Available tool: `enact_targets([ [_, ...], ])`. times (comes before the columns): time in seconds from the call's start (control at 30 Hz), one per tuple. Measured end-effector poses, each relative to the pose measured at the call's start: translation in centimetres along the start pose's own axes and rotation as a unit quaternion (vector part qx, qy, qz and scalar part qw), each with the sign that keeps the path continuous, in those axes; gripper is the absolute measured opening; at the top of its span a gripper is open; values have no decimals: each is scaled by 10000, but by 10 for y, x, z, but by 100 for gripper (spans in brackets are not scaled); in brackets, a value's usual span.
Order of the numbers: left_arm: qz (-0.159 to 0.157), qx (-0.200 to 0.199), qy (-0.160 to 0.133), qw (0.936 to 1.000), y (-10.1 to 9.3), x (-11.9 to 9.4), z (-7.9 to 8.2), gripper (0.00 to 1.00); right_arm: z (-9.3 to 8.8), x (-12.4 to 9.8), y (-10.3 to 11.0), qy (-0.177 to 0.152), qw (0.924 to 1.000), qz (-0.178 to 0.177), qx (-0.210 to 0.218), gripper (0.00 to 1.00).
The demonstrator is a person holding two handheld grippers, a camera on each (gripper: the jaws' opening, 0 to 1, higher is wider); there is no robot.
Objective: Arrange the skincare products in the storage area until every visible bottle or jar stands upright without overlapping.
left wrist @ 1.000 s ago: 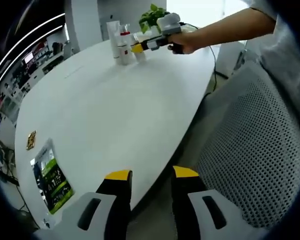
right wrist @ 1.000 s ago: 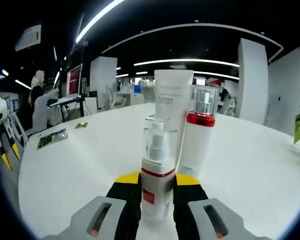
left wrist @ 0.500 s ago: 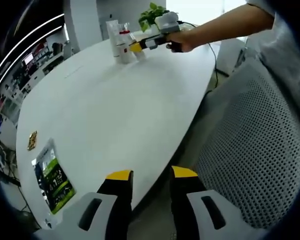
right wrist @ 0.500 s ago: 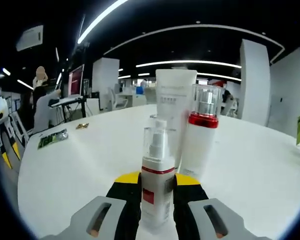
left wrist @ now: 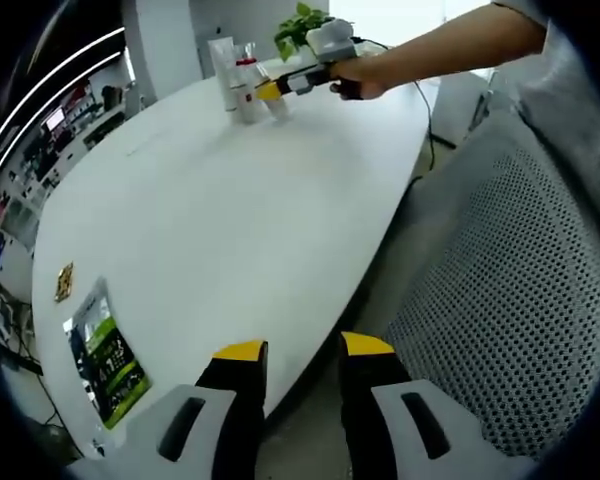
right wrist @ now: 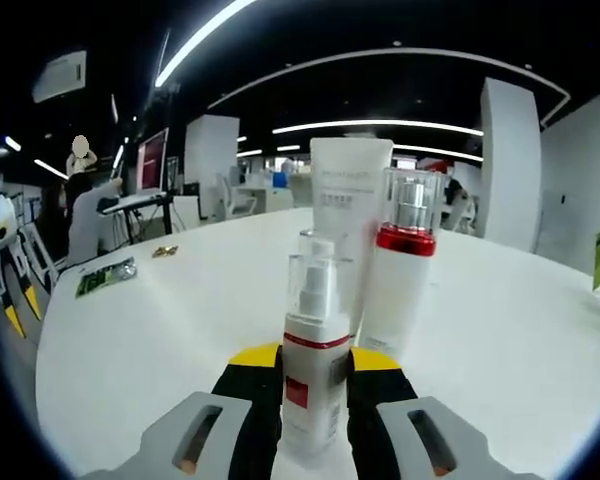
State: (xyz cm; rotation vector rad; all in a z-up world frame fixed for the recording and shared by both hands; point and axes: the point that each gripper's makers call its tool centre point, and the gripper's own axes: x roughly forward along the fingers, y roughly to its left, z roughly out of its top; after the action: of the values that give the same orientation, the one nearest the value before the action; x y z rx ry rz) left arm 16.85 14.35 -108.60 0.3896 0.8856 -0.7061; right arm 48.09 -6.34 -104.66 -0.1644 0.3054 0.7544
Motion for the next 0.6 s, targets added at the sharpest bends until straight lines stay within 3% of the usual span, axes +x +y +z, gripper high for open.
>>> enact_targets([
  [0.6,-3,41,53,10000,0,1,-2,24,-1,0,-4,42,9999,-7,94,18],
])
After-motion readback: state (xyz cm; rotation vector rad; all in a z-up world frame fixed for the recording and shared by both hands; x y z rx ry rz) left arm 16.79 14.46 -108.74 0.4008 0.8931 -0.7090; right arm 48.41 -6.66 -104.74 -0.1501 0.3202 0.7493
